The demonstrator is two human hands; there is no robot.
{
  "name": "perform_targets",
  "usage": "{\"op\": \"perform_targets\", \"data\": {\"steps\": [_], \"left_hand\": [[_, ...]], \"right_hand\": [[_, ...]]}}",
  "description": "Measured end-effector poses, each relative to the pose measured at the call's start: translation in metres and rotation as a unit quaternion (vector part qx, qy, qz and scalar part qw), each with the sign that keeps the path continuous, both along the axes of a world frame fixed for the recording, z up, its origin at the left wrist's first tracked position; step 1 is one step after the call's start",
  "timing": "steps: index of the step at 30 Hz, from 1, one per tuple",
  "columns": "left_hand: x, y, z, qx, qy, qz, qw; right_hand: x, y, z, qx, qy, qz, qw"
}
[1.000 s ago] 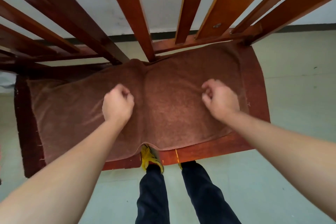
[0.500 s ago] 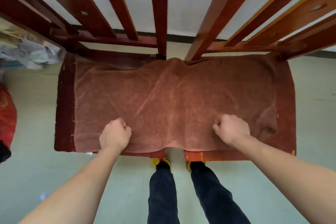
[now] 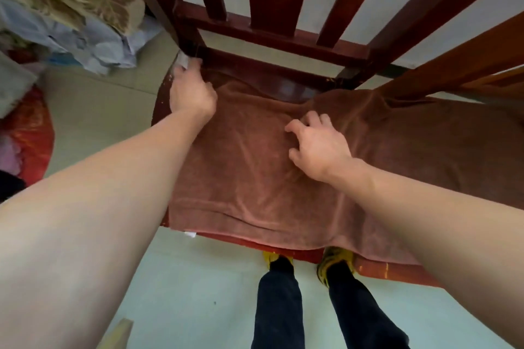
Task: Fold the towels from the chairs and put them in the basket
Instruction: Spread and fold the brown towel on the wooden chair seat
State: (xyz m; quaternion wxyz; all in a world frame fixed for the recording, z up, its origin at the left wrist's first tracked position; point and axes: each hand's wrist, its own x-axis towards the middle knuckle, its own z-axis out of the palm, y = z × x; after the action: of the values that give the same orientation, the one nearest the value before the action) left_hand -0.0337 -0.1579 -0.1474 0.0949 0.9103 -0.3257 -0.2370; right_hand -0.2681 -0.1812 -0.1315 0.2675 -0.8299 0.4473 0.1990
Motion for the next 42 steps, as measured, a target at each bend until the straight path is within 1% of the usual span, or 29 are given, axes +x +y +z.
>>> {"op": "perform_targets", "data": {"steps": [2, 4, 5, 8, 9, 11, 13, 15, 17, 18, 19, 21, 23, 24, 28, 31, 33, 35, 39, 42], "left_hand": [[0.004, -0.004, -0.008, 0.011, 0.027, 0.024, 0.999], [0.011, -0.009, -0.011, -0.015, 0.036, 0.057, 0.998], [0.018, -0.010, -0.011, -0.034, 0.037, 0.098, 0.994], [0.043, -0.018, -0.003, -0.098, 0.071, 0.260, 0.958], [0.051, -0.019, -0.002, -0.106, 0.093, 0.287, 0.947], [0.062, -0.019, 0.000, -0.104, 0.129, 0.292, 0.942], [0.058, -0.012, -0.001, -0.095, 0.124, 0.258, 0.953], [0.050, 0.011, 0.005, -0.086, 0.061, 0.195, 0.975], [0.035, 0.045, 0.011, -0.073, 0.015, 0.138, 0.988], [0.025, 0.063, 0.012, -0.057, 0.015, 0.112, 0.992], [0.017, 0.084, 0.013, -0.031, 0.032, 0.085, 0.995], [-0.003, 0.121, 0.012, 0.045, 0.073, 0.026, 0.996], [-0.017, 0.158, 0.013, 0.104, 0.065, -0.015, 0.992], [-0.021, 0.173, 0.013, 0.111, 0.053, -0.015, 0.992], [-0.023, 0.202, 0.012, 0.116, 0.025, 0.033, 0.992], [-0.029, 0.199, 0.015, 0.127, 0.005, 0.024, 0.992], [-0.042, 0.188, 0.021, 0.117, -0.008, -0.010, 0.993], [-0.066, 0.173, 0.029, 0.096, 0.000, -0.059, 0.994], [-0.132, 0.143, 0.048, 0.059, 0.053, -0.147, 0.986], [-0.193, 0.128, 0.061, 0.046, 0.102, -0.213, 0.971]], "right_hand": [[-0.004, 0.004, -0.001, -0.007, -0.008, -0.002, 1.000], [-0.006, 0.005, 0.001, -0.017, -0.006, 0.018, 1.000], [-0.007, 0.007, 0.003, -0.023, -0.007, 0.028, 0.999], [-0.006, 0.012, 0.007, -0.051, -0.012, 0.038, 0.998], [-0.005, 0.014, 0.008, -0.056, -0.013, 0.038, 0.998], [0.000, 0.017, 0.010, -0.053, -0.002, 0.038, 0.998], [0.001, 0.021, 0.009, -0.040, 0.013, 0.040, 0.998], [0.003, 0.029, 0.013, -0.040, 0.018, 0.047, 0.998], [0.003, 0.040, 0.018, -0.050, 0.007, 0.055, 0.997], [0.002, 0.045, 0.019, -0.048, 0.003, 0.059, 0.997], [0.003, 0.053, 0.020, -0.034, 0.004, 0.063, 0.997], [0.002, 0.067, 0.018, 0.017, 0.026, 0.062, 0.998], [-0.001, 0.087, 0.016, 0.072, 0.053, 0.062, 0.994], [-0.004, 0.096, 0.014, 0.093, 0.060, 0.060, 0.992], [-0.021, 0.126, 0.010, 0.144, 0.051, 0.060, 0.986], [-0.037, 0.128, 0.015, 0.145, 0.018, 0.010, 0.989], [-0.054, 0.122, 0.020, 0.128, 0.014, -0.031, 0.991], [-0.076, 0.112, 0.028, 0.105, 0.024, -0.069, 0.992], [-0.135, 0.095, 0.044, 0.067, 0.062, -0.133, 0.987], [-0.192, 0.086, 0.053, 0.054, 0.076, -0.195, 0.976]]}}
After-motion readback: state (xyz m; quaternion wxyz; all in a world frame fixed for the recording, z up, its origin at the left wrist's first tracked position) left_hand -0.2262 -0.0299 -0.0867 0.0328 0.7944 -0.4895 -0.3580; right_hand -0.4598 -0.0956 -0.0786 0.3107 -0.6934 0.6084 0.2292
